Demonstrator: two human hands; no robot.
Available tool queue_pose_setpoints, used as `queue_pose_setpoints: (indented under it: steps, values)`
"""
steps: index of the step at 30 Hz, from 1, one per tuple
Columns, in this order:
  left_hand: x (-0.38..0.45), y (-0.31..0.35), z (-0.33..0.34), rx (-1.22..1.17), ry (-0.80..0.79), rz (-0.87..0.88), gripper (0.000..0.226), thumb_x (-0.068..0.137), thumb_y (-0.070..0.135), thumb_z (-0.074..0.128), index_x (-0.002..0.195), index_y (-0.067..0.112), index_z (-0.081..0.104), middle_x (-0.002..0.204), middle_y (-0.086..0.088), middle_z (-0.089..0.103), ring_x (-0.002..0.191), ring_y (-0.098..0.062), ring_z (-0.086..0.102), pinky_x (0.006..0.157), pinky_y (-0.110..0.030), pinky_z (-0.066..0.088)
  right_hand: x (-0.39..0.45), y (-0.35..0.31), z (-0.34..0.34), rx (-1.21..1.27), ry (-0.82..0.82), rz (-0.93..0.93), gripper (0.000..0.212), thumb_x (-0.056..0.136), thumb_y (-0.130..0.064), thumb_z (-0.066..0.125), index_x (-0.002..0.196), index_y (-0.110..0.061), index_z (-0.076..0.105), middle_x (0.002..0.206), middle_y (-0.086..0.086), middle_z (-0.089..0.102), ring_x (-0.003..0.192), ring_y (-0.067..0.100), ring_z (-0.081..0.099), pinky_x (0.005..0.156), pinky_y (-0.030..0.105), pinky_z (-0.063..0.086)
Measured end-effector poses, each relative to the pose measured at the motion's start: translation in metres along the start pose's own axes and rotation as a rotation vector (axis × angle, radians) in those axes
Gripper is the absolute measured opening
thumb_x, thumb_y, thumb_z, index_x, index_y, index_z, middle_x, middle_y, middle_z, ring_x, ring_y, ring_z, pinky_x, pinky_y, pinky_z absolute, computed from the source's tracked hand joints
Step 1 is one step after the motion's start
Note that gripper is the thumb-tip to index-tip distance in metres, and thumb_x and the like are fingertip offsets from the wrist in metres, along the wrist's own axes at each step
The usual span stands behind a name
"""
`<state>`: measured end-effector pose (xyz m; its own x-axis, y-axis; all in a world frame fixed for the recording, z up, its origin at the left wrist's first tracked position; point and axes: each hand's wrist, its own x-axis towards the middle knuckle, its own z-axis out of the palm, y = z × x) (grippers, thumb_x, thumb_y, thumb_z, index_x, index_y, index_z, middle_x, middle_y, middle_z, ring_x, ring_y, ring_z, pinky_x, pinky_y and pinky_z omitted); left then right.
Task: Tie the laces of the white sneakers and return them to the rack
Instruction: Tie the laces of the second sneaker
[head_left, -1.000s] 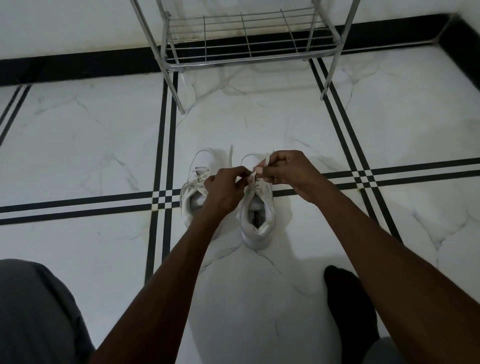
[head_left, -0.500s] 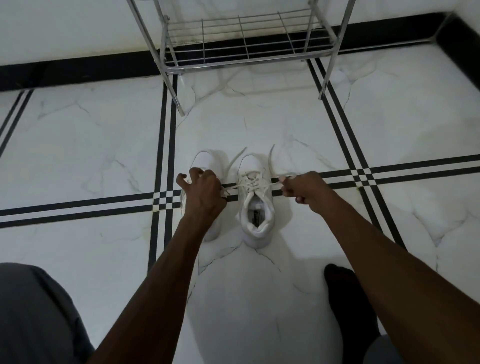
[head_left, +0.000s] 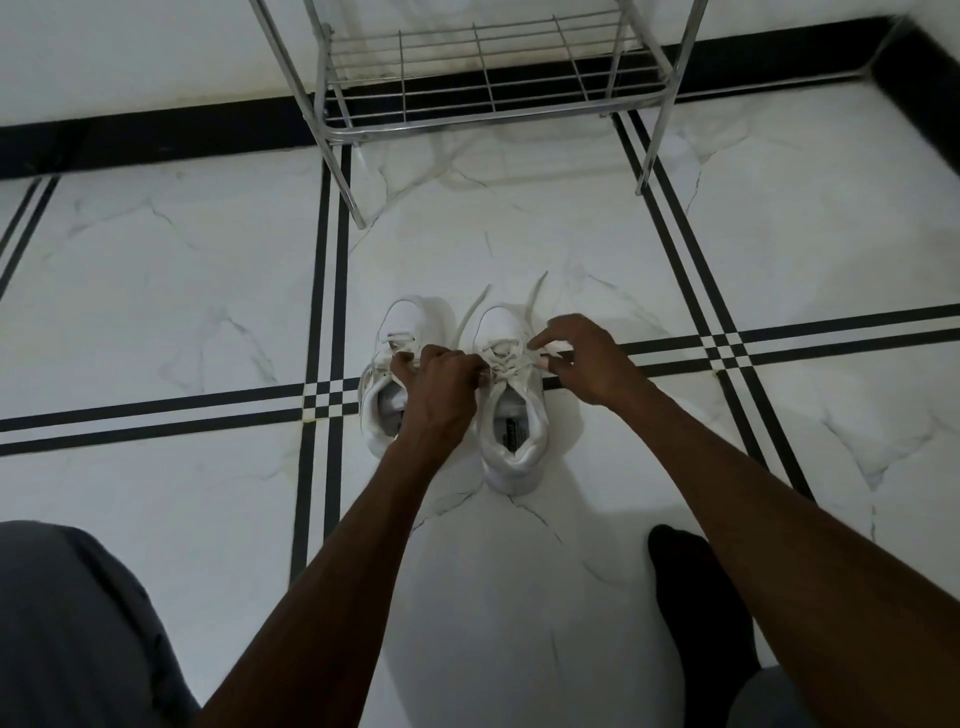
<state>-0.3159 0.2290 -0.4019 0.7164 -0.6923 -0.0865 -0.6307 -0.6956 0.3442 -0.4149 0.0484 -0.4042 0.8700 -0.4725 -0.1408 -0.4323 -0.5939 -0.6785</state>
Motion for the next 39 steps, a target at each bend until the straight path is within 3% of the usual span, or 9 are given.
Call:
queue_pose_setpoints:
  steps: [4,9,12,19,22,24,30,34,39]
  values:
    - [0.003,0.000,0.000,0.007,0.007,-0.002,0.027,0.096,0.010,0.058,0.107,0.026,0.077,0.103,0.001,0.075,0.125,-0.027,0.049,0.114,-0.060,0.017,-0.005,-0.004,0.003,0.008,-0.126,0.004,0.019,0.093,-0.008,0.064,0.106,-0.012,0.077,0.113,0.004,0.076,0.106,0.016,0.068,0.071,-0.003,0.039]
    - [0.004,-0.003,0.002,0.019,0.030,-0.007,0.027,0.093,0.012,0.061,0.106,0.028,0.079,0.102,-0.001,0.075,0.125,-0.027,0.051,0.114,-0.062,0.016,0.002,-0.004,0.003,-0.025,-0.055,0.016,0.012,0.090,-0.009,0.068,0.095,-0.008,0.078,0.096,0.008,0.078,0.087,0.019,0.072,0.063,0.008,0.048]
    - [0.003,-0.009,0.002,0.050,0.035,-0.042,0.024,0.090,0.014,0.064,0.102,0.028,0.080,0.096,-0.002,0.075,0.122,-0.027,0.051,0.114,-0.066,0.015,0.004,0.004,0.003,-0.105,-0.047,0.047,0.008,0.084,-0.012,0.074,0.090,-0.010,0.080,0.087,0.012,0.078,0.079,0.023,0.073,0.073,0.034,0.061]
    - [-0.003,-0.013,0.000,0.199,-0.018,-0.036,0.022,0.084,0.016,0.066,0.095,0.031,0.078,0.097,0.002,0.073,0.130,-0.026,0.047,0.113,-0.066,0.016,-0.003,0.008,0.009,-0.326,-0.106,0.064,0.013,0.079,-0.010,0.075,0.092,-0.013,0.080,0.089,0.011,0.078,0.083,0.027,0.073,0.069,0.032,0.056]
    - [-0.004,-0.008,-0.002,0.133,-0.020,-0.003,0.041,0.084,0.006,0.063,0.116,0.030,0.073,0.111,0.004,0.074,0.137,-0.026,0.044,0.115,-0.063,0.011,0.001,0.004,0.004,-0.211,-0.133,0.029,0.017,0.084,-0.007,0.069,0.097,-0.013,0.077,0.098,0.008,0.076,0.090,0.025,0.071,0.080,0.038,0.059]
    - [-0.002,-0.005,-0.001,0.059,-0.027,-0.007,0.049,0.084,0.004,0.063,0.126,0.030,0.069,0.118,0.004,0.073,0.138,-0.025,0.042,0.114,-0.059,0.009,0.001,0.001,0.003,-0.087,-0.136,0.002,0.018,0.085,-0.008,0.071,0.102,-0.013,0.075,0.099,0.004,0.074,0.090,0.018,0.068,0.080,0.031,0.055]
    - [0.000,0.001,0.000,0.039,0.017,-0.031,0.024,0.092,0.012,0.062,0.104,0.027,0.077,0.099,0.000,0.074,0.124,-0.027,0.048,0.112,-0.059,0.013,-0.003,-0.003,0.009,0.031,-0.091,0.009,0.013,0.084,-0.001,0.068,0.092,-0.010,0.074,0.088,0.008,0.075,0.077,0.015,0.067,0.076,0.029,0.056]
    - [-0.003,0.000,0.004,0.182,0.019,0.034,0.029,0.075,0.001,0.062,0.093,0.023,0.067,0.091,0.004,0.069,0.114,-0.028,0.054,0.109,-0.062,0.017,-0.006,-0.002,0.013,-0.163,-0.116,-0.146,0.022,0.086,0.007,0.056,0.103,-0.004,0.066,0.101,0.012,0.066,0.088,0.024,0.063,0.073,0.029,0.048]
    - [-0.007,-0.013,0.008,0.231,0.080,0.085,0.037,0.067,-0.006,0.058,0.094,0.019,0.059,0.094,0.002,0.069,0.109,-0.032,0.057,0.108,-0.064,0.022,-0.012,0.009,0.014,-0.468,-0.067,-0.396,0.029,0.078,0.017,0.056,0.099,-0.003,0.058,0.096,0.015,0.058,0.063,0.025,0.058,0.053,0.040,0.051]
